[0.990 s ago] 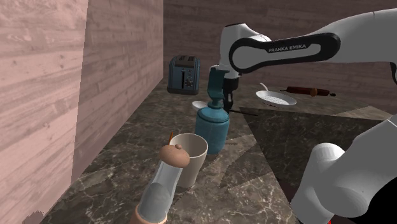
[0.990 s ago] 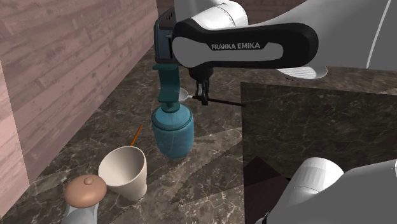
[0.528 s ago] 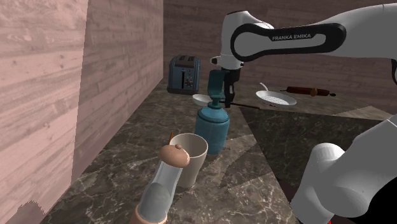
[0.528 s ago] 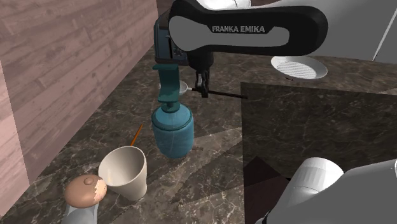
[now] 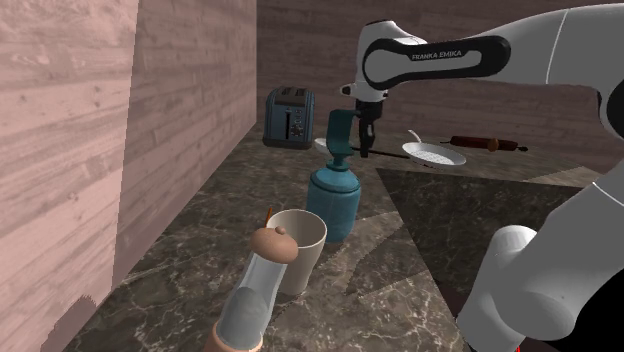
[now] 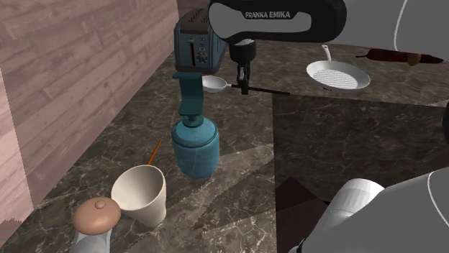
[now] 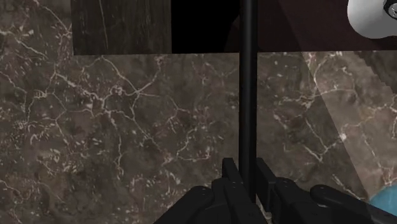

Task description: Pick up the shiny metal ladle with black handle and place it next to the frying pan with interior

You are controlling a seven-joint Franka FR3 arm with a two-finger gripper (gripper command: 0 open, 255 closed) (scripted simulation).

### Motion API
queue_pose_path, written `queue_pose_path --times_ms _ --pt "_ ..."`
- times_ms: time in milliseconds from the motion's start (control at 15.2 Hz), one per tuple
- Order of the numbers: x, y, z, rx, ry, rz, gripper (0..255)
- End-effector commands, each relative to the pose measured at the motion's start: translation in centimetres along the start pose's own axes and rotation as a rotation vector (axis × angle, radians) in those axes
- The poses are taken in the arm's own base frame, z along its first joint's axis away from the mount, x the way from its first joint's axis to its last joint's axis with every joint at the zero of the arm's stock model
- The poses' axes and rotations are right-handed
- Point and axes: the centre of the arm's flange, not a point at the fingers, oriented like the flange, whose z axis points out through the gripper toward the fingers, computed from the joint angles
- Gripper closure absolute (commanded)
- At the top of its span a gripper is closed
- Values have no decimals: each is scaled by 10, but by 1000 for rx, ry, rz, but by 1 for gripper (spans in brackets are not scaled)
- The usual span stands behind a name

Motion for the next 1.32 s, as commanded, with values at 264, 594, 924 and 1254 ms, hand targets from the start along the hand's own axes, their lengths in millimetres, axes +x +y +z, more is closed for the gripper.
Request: queue_pose_path --times_ms 264,594,924,1254 --pt "-23 77 12 -1 -1 -2 255" --pt "-44 139 20 -1 -1 -2 255" --pt "-64 201 28 -1 -1 -2 255" --pt "-85 263 36 -1 -1 -2 255"
